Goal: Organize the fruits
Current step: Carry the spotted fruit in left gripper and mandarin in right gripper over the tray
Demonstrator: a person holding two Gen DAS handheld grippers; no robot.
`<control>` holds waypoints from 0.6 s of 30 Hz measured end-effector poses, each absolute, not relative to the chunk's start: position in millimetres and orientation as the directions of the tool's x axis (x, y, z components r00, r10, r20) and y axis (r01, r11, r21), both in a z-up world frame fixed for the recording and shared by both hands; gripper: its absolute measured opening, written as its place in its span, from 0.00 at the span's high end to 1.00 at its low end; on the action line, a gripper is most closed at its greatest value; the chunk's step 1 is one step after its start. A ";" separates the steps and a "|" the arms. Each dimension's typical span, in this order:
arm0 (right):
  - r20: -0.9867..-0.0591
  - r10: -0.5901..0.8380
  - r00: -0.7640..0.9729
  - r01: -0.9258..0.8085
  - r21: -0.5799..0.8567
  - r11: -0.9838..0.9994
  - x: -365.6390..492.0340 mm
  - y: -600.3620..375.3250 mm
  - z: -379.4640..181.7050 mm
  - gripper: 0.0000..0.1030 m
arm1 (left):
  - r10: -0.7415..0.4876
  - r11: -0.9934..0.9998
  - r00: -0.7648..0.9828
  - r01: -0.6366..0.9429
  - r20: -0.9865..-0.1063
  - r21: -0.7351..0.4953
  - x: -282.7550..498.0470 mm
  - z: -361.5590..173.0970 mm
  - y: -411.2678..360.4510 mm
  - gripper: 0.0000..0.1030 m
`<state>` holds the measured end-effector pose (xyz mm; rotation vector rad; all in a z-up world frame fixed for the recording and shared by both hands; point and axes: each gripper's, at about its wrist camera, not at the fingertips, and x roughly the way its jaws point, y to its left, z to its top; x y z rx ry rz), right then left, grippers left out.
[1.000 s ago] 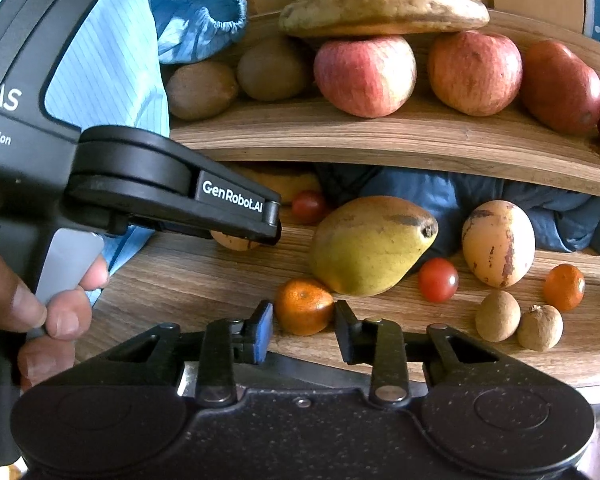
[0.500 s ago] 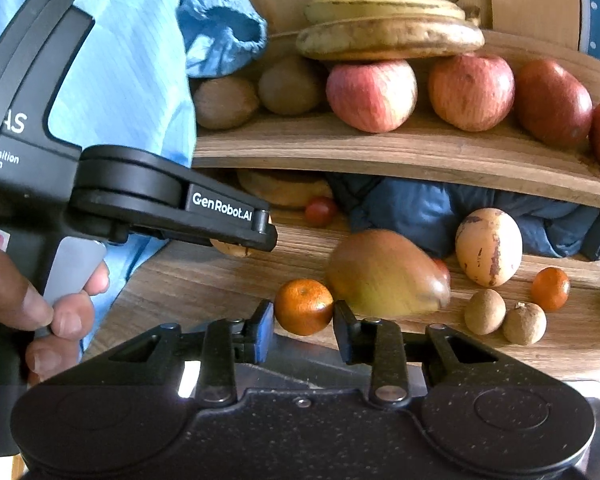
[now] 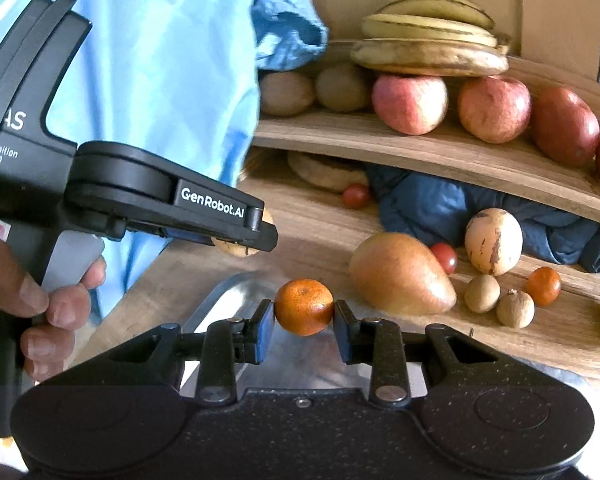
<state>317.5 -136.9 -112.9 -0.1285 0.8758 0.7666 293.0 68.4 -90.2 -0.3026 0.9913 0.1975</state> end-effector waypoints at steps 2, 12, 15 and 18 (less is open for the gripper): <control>-0.734 0.563 0.379 -0.674 0.198 0.712 309.7 -140.2 -110.8 0.67 | 0.033 0.934 0.531 -0.318 -0.847 -0.163 283.7 -91.4 64.1 0.51; -0.749 0.603 0.275 -0.767 0.207 0.607 277.5 -152.9 -104.5 0.67 | 0.055 0.906 0.511 -0.387 -0.858 -0.172 239.2 -95.6 46.2 0.51; -0.753 0.609 0.248 -0.790 0.207 0.577 268.4 -156.2 -103.3 0.67 | 0.015 0.884 0.444 -0.425 -0.896 -0.196 228.6 -95.7 41.0 0.51; -0.759 0.611 0.225 -0.808 0.205 0.552 257.8 -160.5 -106.1 0.67 | 0.015 0.880 0.439 -0.433 -0.898 -0.197 218.8 -95.2 34.9 0.51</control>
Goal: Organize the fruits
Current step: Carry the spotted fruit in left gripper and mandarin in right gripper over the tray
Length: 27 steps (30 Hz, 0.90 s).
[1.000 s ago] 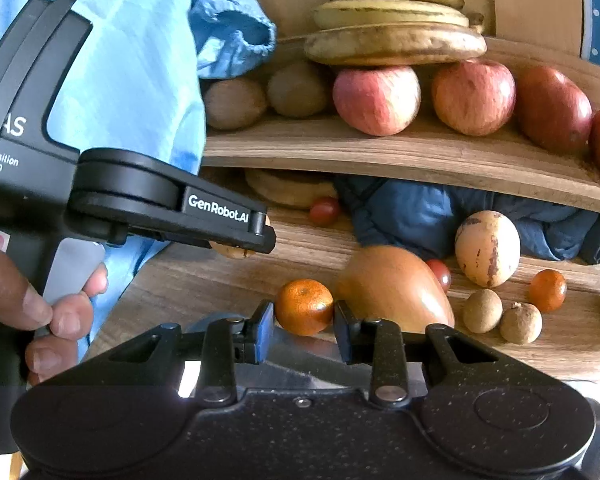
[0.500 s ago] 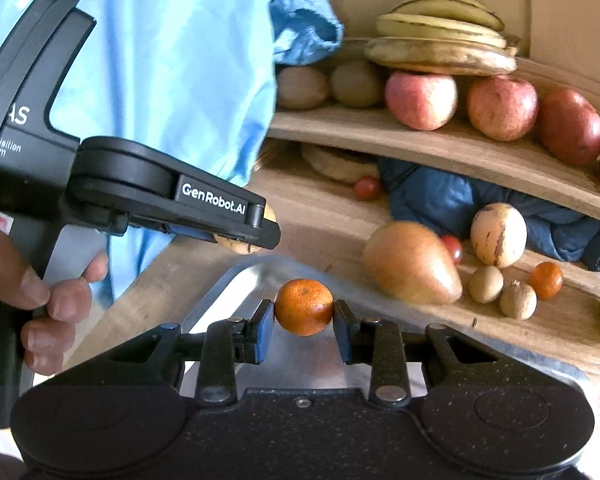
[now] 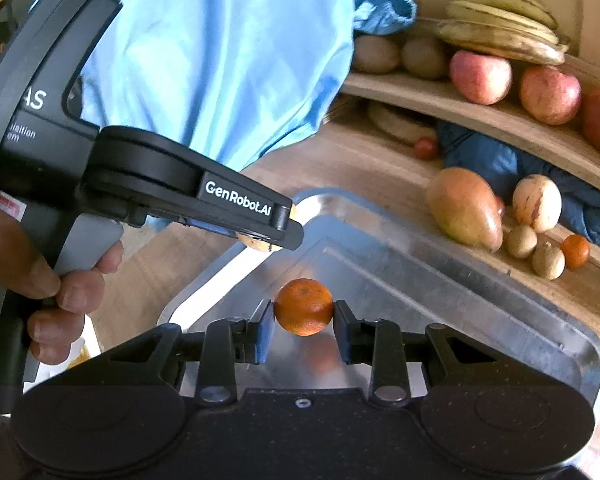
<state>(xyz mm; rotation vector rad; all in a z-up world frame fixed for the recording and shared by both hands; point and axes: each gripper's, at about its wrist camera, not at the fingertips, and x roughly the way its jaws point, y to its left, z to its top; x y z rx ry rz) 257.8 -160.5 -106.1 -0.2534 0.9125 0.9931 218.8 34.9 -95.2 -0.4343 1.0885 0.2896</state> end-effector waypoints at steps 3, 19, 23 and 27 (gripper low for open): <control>-0.766 0.610 0.206 -0.821 0.204 0.534 249.8 -164.2 -109.4 0.67 | 0.014 0.877 0.432 -0.439 -0.902 -0.197 210.2 -96.1 28.6 0.51; -0.790 0.593 0.156 -0.851 0.197 0.487 214.1 -188.4 -121.1 0.67 | 0.037 0.856 0.406 -0.485 -0.913 -0.181 176.5 -98.6 4.0 0.51; -0.792 0.591 0.152 -0.853 0.196 0.483 210.9 -192.6 -122.1 0.67 | 0.044 0.852 0.407 -0.491 -0.912 -0.178 172.7 -97.4 1.5 0.51; -0.790 0.594 0.153 -0.855 0.196 0.481 210.3 -196.2 -121.5 0.66 | 0.049 0.853 0.406 -0.493 -0.912 -0.174 171.0 -96.5 -0.6 0.51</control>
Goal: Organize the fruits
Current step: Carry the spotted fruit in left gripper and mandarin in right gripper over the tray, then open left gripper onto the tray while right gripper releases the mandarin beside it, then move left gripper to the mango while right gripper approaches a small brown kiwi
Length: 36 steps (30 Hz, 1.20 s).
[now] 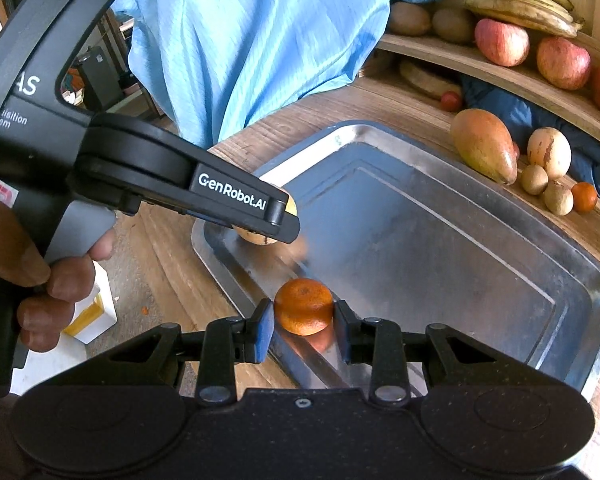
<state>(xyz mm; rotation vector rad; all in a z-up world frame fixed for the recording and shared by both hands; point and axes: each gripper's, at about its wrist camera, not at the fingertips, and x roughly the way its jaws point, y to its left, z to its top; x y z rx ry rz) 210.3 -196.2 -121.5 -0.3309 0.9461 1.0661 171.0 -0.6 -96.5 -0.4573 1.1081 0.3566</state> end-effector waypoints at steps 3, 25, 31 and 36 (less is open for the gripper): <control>-0.790 0.593 0.156 -0.854 0.195 0.483 210.3 -198.6 -121.4 0.66 | 0.050 0.855 0.404 -0.490 -0.913 -0.170 169.8 -96.3 -2.1 0.51; -0.807 0.558 0.194 -0.820 0.180 0.544 207.3 -241.0 -102.2 0.23 | 0.007 0.913 0.374 -0.381 -0.927 -0.147 145.1 -71.0 -24.2 0.10; -0.831 0.513 0.217 -0.785 0.163 0.597 212.7 -262.2 -95.1 0.12 | -0.002 0.938 0.321 -0.328 -0.947 -0.113 141.1 -67.0 -31.8 0.03; -0.851 0.468 0.239 -0.753 0.142 0.642 215.2 -276.3 -89.8 0.05 | 0.021 0.958 0.267 -0.281 -0.963 -0.057 145.3 -66.7 -37.9 0.02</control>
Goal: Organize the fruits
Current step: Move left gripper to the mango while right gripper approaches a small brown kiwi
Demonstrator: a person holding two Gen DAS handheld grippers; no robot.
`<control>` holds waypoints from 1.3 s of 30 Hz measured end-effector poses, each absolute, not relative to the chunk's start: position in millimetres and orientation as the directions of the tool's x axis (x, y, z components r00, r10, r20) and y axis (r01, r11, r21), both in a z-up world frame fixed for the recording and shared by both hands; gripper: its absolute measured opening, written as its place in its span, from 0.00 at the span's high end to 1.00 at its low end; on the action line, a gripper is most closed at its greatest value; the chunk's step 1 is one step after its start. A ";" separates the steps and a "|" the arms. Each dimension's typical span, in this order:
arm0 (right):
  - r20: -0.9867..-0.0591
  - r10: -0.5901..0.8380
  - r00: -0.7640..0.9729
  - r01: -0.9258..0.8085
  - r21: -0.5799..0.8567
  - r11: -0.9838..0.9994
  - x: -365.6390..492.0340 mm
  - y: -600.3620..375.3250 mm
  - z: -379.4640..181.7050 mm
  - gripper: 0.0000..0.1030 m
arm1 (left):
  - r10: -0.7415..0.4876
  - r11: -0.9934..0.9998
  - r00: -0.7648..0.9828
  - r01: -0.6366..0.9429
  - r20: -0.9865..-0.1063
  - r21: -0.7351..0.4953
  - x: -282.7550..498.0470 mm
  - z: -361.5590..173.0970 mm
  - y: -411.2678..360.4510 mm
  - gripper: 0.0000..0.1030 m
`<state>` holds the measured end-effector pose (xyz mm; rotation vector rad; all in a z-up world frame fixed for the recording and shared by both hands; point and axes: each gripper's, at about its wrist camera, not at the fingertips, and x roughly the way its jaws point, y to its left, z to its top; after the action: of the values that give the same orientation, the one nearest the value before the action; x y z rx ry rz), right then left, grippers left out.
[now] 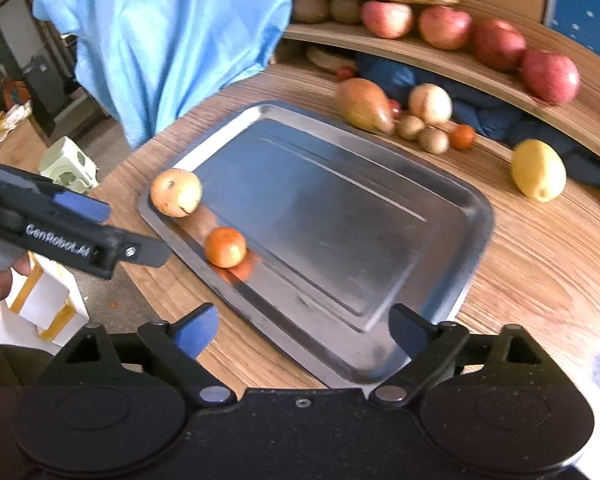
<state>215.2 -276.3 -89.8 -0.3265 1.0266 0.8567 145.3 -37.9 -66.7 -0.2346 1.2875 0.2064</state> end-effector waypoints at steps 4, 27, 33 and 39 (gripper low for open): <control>-0.862 0.439 0.254 -0.737 0.122 0.665 218.4 -284.7 -88.5 0.03 | 0.056 0.966 0.232 -0.258 -0.971 -0.005 152.7 -67.1 -40.4 0.01; -0.867 0.360 0.346 -0.611 0.083 0.787 263.5 -288.5 -90.6 0.01 | 0.117 0.984 0.243 -0.161 -0.963 0.079 220.3 -63.1 -20.5 0.01; -0.867 0.343 0.362 -0.584 0.075 0.808 278.0 -277.8 -89.9 0.01 | 0.097 0.989 0.273 -0.136 -0.957 0.061 245.6 -69.4 -14.9 0.01; -0.869 0.317 0.380 -0.546 0.066 0.835 292.6 -266.8 -91.8 0.01 | 0.064 0.994 0.293 -0.106 -0.954 0.034 271.6 -75.3 -11.8 0.01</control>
<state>292.6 -266.8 -91.8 -0.2480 1.0446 0.5580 271.6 -11.8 -75.3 -0.0382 1.2682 0.1137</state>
